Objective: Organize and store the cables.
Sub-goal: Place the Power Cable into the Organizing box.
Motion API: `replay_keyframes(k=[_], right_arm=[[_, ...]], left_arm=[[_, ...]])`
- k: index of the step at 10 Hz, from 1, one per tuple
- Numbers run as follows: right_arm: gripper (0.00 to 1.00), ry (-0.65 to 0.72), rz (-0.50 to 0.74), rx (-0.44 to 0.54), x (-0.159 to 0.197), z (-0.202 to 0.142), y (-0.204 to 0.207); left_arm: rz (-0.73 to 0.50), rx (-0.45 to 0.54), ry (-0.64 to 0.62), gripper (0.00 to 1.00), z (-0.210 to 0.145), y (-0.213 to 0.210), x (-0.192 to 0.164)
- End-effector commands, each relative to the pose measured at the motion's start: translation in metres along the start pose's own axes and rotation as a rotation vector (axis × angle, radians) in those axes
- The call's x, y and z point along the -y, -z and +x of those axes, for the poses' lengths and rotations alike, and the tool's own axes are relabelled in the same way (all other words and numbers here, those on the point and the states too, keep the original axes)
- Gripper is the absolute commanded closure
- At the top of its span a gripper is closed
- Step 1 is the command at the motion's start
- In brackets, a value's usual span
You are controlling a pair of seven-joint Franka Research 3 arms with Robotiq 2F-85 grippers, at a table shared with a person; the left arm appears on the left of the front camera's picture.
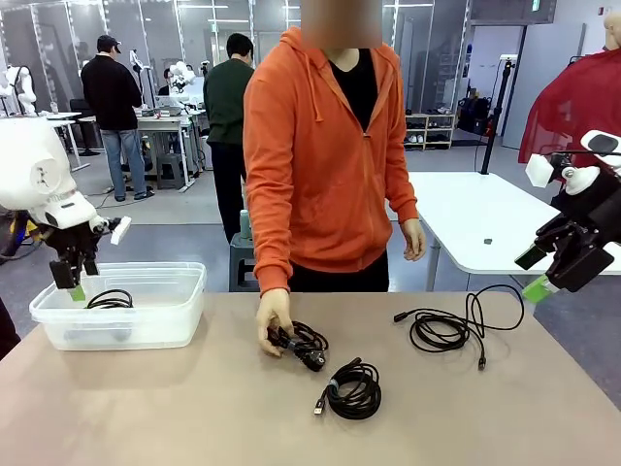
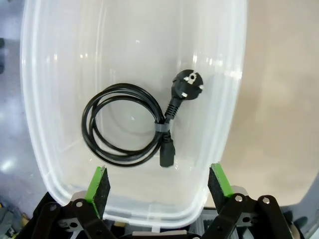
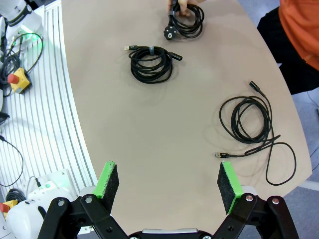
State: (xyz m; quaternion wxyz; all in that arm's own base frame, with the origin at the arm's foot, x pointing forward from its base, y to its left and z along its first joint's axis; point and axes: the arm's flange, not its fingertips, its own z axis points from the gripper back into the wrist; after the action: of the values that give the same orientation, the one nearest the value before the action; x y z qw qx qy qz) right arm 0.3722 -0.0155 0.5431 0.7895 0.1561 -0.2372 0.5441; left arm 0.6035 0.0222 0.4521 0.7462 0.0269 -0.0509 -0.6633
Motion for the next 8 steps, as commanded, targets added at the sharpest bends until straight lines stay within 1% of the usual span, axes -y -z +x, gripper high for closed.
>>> replay_keyframes(k=[1, 2, 4, 5, 7, 8], right_arm=[[0.00, 0.003, -0.007, 0.003, 0.002, 0.004, 0.000], [0.00, 0.003, -0.007, 0.003, 0.002, 0.004, 0.000], [0.00, 0.003, -0.007, 0.003, 0.002, 0.004, 0.000], [0.00, 0.003, -0.007, 0.003, 0.002, 0.004, 0.000], [0.00, 0.003, -0.007, 0.003, 0.002, 0.004, 0.000], [0.00, 0.003, -0.007, 0.003, 0.002, 0.004, 0.000]], left_arm=[[0.027, 0.042, 0.042, 0.00, -0.007, -0.038, 0.044], [0.042, 0.056, 0.054, 0.00, -0.007, -0.048, 0.055], [0.066, 0.123, 0.109, 0.00, 0.001, -0.061, 0.076], [0.069, 0.124, 0.155, 0.00, 0.004, -0.068, 0.093], [0.099, 0.116, 0.215, 0.00, 0.009, -0.071, 0.108], [0.104, 0.127, 0.240, 0.00, 0.011, -0.072, 0.114]])
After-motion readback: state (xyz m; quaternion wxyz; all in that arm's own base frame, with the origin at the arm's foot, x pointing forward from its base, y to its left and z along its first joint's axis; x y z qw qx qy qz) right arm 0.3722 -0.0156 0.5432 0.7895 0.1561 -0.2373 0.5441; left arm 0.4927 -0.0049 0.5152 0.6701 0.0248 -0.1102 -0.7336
